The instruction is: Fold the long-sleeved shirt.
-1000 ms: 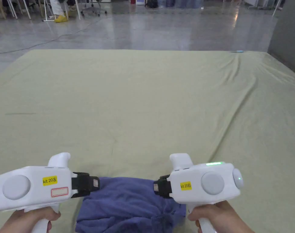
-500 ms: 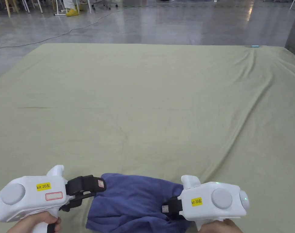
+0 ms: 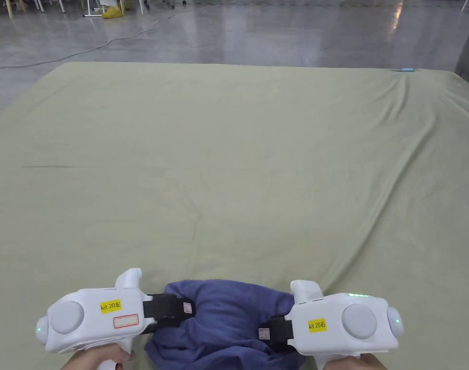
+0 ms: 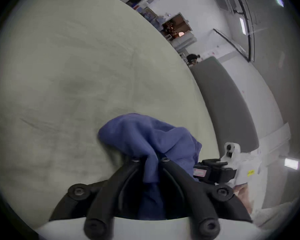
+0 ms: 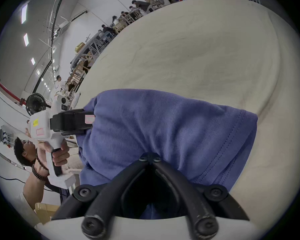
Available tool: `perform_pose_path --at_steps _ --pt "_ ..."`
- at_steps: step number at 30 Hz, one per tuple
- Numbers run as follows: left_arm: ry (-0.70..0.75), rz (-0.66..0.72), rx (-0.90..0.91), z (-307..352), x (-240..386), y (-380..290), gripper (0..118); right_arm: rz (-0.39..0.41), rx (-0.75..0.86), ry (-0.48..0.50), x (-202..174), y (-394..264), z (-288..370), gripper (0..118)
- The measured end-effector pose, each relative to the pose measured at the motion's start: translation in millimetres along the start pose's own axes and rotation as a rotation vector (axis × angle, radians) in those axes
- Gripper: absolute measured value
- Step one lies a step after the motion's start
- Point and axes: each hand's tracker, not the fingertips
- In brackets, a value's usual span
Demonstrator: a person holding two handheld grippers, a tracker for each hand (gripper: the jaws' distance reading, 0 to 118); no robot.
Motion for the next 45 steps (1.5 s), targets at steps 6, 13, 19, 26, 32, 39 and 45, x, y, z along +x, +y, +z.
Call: perform_pose_path --at_steps 6,13,19,26,32,39,45 --pt "-0.006 -0.002 0.059 38.1 -11.9 24.8 2 0.055 0.052 -0.032 -25.0 7.5 15.6 0" --pt "0.088 -0.075 0.097 120.5 -44.3 63.0 2 0.264 0.248 -0.007 -132.2 45.7 1.9 0" --pt "0.25 -0.045 0.157 214.3 -128.6 93.4 2 0.468 0.324 0.043 -248.5 71.4 -94.6 0" --pt "0.372 0.08 0.231 284.7 -232.2 109.2 2 0.523 0.286 0.081 -313.1 78.4 -193.6 0" --pt "0.39 0.059 0.32 269.2 -220.3 106.6 118 0.555 0.243 0.089 -309.3 80.0 -199.2 0" --pt "0.519 -0.081 0.387 283.8 -140.2 106.0 104 0.561 0.361 0.056 -278.6 88.5 -119.6 0" --pt "0.63 -0.474 0.588 246.5 24.8 81.0 0 0.523 0.604 -0.102 -218.6 93.3 15.3 0"
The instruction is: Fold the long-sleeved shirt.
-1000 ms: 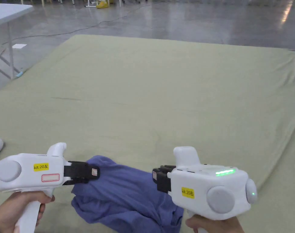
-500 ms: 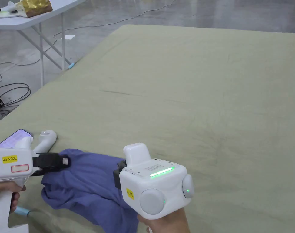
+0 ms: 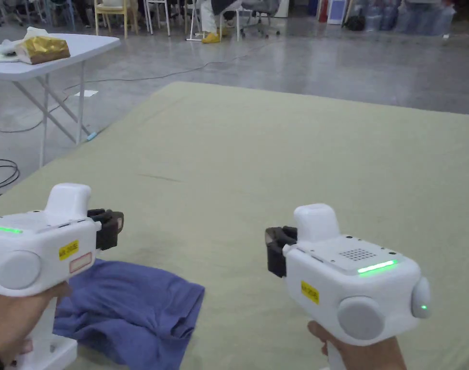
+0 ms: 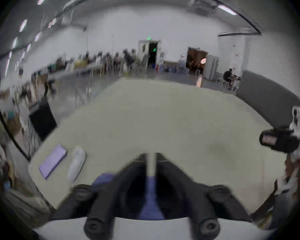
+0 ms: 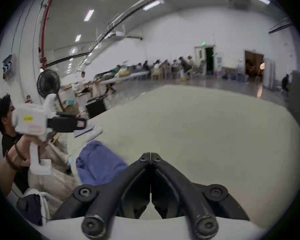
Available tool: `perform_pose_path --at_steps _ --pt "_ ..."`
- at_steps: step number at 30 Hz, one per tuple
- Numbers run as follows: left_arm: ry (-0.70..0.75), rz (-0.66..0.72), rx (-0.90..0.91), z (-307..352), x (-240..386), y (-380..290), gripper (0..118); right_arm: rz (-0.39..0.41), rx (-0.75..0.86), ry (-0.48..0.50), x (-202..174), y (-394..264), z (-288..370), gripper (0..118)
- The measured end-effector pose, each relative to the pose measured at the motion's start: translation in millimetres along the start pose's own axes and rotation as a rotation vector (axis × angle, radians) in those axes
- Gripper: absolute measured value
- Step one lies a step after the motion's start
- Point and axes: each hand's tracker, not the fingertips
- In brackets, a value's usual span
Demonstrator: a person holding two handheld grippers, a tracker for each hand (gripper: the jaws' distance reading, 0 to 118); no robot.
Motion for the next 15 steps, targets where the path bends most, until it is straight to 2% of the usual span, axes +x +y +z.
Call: perform_pose_path --at_steps 3,5,6,9,11,15 --pt "-0.128 -0.003 0.136 21.0 78.4 23.0 0 -0.025 0.067 -0.133 44.3 22.8 59.3 0" --pt "-0.15 -0.035 0.199 33.0 129.8 37.7 0 -0.047 0.114 -0.205 71.4 36.3 94.5 0" --pt "-0.158 -0.043 0.225 37.6 154.7 45.9 0 -0.034 0.151 -0.243 83.4 42.7 111.0 0" --pt "-0.149 -0.041 0.324 39.0 211.4 70.9 0 -0.017 0.242 -0.379 114.2 55.7 156.2 0" --pt "-0.107 -0.051 0.388 38.8 239.1 80.0 0 -0.008 0.292 -0.436 130.7 55.8 178.2 0" --pt "-0.082 -0.088 0.492 33.9 289.6 73.8 0 0.001 0.379 -0.589 158.8 37.3 211.4 0"
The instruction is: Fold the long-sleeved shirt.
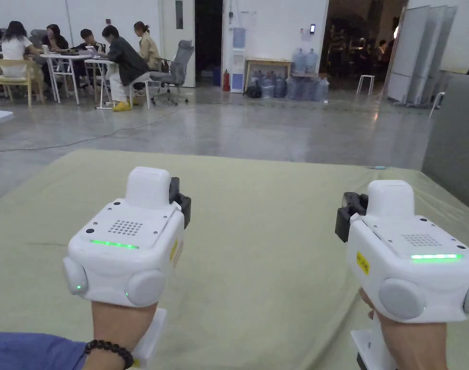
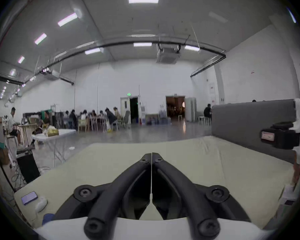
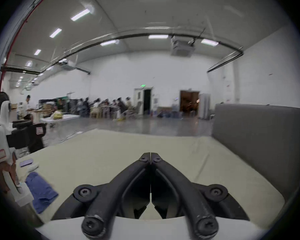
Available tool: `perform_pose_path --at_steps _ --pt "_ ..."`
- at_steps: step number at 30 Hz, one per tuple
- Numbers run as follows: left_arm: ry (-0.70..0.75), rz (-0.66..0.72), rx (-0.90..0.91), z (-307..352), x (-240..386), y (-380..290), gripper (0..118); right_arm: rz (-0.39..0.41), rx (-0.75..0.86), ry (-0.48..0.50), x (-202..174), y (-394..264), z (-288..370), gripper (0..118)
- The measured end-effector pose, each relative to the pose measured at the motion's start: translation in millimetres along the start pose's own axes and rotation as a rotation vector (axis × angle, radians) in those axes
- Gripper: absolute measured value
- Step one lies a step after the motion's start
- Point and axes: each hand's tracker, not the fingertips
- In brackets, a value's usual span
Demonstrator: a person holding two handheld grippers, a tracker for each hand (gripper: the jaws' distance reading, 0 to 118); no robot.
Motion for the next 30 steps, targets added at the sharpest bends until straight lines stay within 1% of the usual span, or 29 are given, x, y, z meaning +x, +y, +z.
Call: perform_pose_path --at_steps 2,4,6,8,11,13,16,17,20,23,30 --pt "0.032 0.016 0.004 3.0 17.7 -11.2 0 -0.006 0.047 -0.026 14.9 -11.2 10.7 0" --pt "0.008 0.085 0.006 12.4 28.6 -23.2 0 -0.008 0.103 -0.03 24.6 -25.3 23.7 0" --pt "0.004 0.066 0.013 29.0 42.6 -36.3 0 -0.003 0.109 -0.028 28.9 -39.6 38.3 0" --pt "0.012 0.016 0.04 47.8 56.6 -50.1 0 0.039 0.121 -0.05 27.6 -51.6 49.6 0" --pt "-0.002 0.016 0.01 68.5 64.5 -66.8 0 0.059 0.091 -0.066 27.8 -63.9 67.5 0" --pt "-0.004 0.029 -0.026 76.8 63.5 -74.9 0 0.04 0.074 -0.074 29.1 -72.5 79.7 0" --pt "0.018 0.011 -0.042 91.5 64.4 -90.7 0 0.011 0.06 -0.116 32.1 -86.6 95.8 0" --pt "0.025 0.006 -0.055 93.2 59.9 -95.9 0 0.006 0.057 -0.115 34.4 -91.3 97.4 0" --pt "0.031 0.01 -0.094 91.7 54.0 -107.5 0 0.015 0.027 -0.15 36.9 -104.4 93.2 0" --pt "0.034 0.02 -0.11 90.7 50.9 -114.0 0 0.0 -0.012 -0.156 38.5 -110.3 88.5 0" --pt "0.02 0.027 -0.118 85.3 52.5 -112.8 0 0.013 -0.026 -0.14 34.1 -114.6 82.8 0"
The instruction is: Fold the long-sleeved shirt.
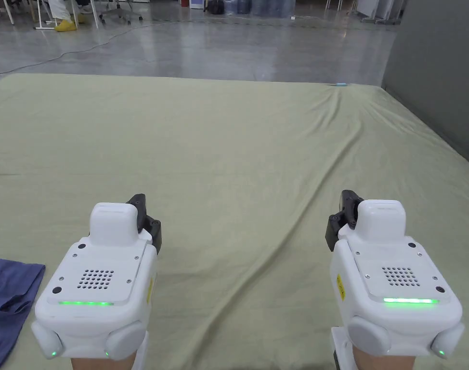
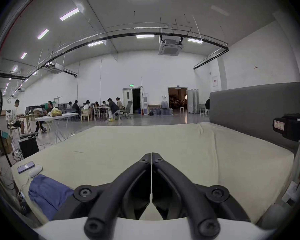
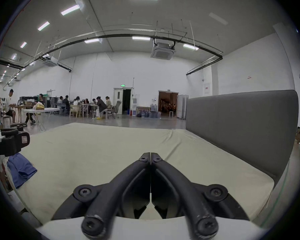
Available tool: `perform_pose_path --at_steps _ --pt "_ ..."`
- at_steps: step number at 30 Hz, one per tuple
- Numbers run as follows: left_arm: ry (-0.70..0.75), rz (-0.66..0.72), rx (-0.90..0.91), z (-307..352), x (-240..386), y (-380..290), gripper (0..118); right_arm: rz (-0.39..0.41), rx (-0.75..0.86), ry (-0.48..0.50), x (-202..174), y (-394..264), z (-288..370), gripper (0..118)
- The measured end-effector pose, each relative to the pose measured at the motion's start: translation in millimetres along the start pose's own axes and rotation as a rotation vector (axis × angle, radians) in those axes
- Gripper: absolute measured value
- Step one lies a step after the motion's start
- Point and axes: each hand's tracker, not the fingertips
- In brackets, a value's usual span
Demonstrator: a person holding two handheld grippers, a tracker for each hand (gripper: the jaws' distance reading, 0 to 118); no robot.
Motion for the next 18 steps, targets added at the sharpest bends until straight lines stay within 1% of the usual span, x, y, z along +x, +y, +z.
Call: perform_pose_path --at_steps 3,4,5,6,7,8,9,10,11,13,14,15,16,17,18 --pt "0.002 0.005 -0.004 -0.1 -1.7 1.9 0 0.005 0.0 0.009 -1.4 1.5 -0.1 2" --pt "0.004 0.007 -0.004 -0.3 -2.5 3.7 7 0.009 0.002 0.011 -1.6 3.1 -0.4 19" --pt "0.005 0.01 -0.008 -0.5 -4.2 5.6 15 0.014 0.001 0.014 -1.7 6.1 -0.1 44" --pt "0.004 0.021 -0.016 -1.6 -6.9 7.5 29 0.015 -0.016 0.026 -0.9 8.7 -0.9 77" --pt "0.006 0.034 -0.026 -2.5 -9.1 8.4 51 0.009 -0.041 0.043 -0.6 9.6 -3.2 98" --pt "0.01 0.05 -0.034 -3.7 -10.8 8.7 73 0.01 -0.038 0.035 -1.7 8.6 -4.7 107" --pt "0.008 0.067 -0.038 -5.2 -12.7 7.9 85 0.011 -0.036 0.021 -3.4 5.8 -4.8 109" --pt "0.004 0.071 -0.04 -7.1 -13.7 6.6 85 0.009 -0.025 0.015 -2.2 3.7 -3.7 109" --pt "-0.001 0.072 -0.039 -8.3 -15.1 3.5 113 0.003 -0.016 0.012 -2.0 2.4 -2.6 111" --pt "-0.014 -0.008 0.072 -5.7 -12.5 -4.9 118 -0.018 -0.003 0.005 -1.2 -0.2 -4.8 111" --pt "-0.008 -0.077 0.096 -5.0 -8.1 -7.9 118 -0.041 0.045 -0.001 0.2 -4.0 -5.7 111" --pt "-0.002 -0.126 0.06 -5.4 -5.9 -9.1 118 -0.047 0.099 0.017 1.9 -8.8 -6.3 111" --pt "-0.004 -0.155 0.03 -7.4 -4.4 -8.0 118 -0.029 0.121 0.027 2.6 -11.3 -5.1 111" --pt "-0.017 -0.137 -0.011 -9.0 -4.2 -9.4 118 -0.004 0.101 0.007 1.4 -11.7 -4.5 111" --pt "-0.022 -0.117 -0.001 -8.3 -4.5 -10.7 118 0.044 0.049 -0.053 0.2 -10.6 -4.2 111"
